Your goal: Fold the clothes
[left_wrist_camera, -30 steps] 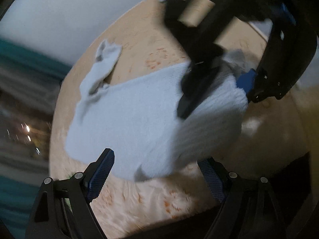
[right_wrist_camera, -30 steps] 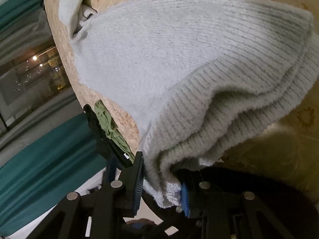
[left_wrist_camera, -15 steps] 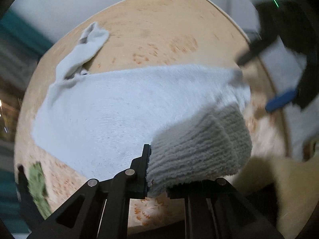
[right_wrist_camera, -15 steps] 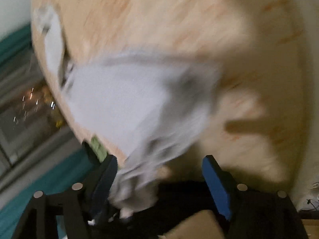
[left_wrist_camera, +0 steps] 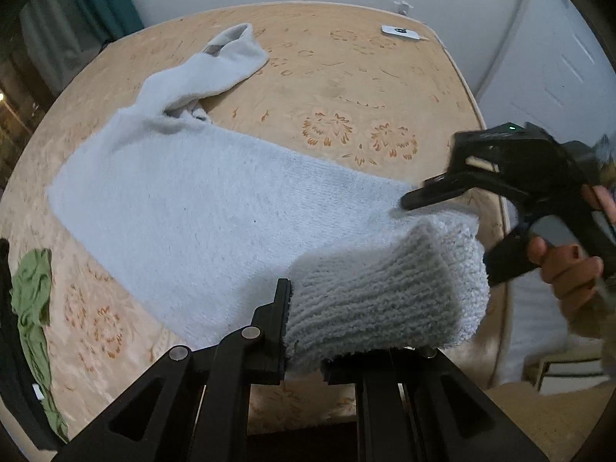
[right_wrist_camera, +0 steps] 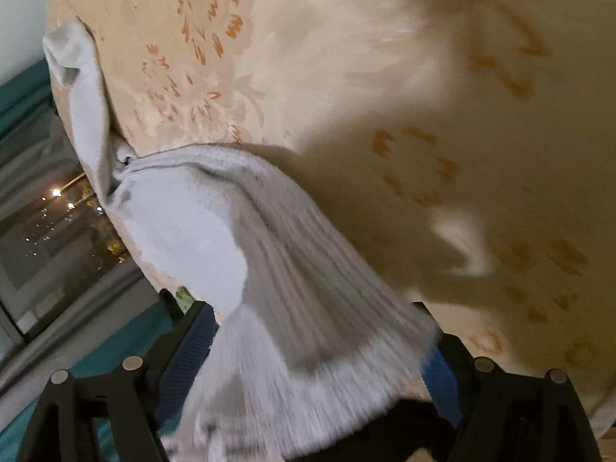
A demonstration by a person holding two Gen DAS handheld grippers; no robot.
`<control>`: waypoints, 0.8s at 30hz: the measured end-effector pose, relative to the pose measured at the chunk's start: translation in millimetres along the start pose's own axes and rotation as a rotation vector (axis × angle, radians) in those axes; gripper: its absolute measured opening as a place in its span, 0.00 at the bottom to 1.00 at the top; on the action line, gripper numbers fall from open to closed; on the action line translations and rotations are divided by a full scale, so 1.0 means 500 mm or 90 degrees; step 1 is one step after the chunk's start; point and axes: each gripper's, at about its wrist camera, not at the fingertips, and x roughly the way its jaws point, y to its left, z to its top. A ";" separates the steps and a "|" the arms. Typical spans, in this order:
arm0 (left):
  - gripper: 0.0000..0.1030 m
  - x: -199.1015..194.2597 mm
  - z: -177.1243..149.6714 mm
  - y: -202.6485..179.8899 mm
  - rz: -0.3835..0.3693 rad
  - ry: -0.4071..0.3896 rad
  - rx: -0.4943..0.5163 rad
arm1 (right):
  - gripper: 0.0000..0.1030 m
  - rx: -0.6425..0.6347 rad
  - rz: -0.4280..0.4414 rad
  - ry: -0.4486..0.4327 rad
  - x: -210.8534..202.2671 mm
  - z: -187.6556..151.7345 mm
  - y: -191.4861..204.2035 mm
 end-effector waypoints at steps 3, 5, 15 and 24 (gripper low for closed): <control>0.12 -0.001 -0.003 -0.001 -0.027 0.014 -0.017 | 0.16 -0.021 -0.014 0.007 0.024 0.006 0.025; 0.12 0.000 -0.003 -0.006 -0.042 0.032 -0.029 | 0.15 -0.032 -0.020 0.008 0.026 0.004 0.038; 0.12 -0.071 -0.050 -0.052 -0.145 0.060 0.028 | 0.13 -0.094 -0.052 -0.031 -0.075 -0.065 0.079; 0.12 -0.104 -0.121 -0.102 -0.269 0.126 0.080 | 0.12 -0.121 -0.236 0.029 -0.125 -0.153 0.033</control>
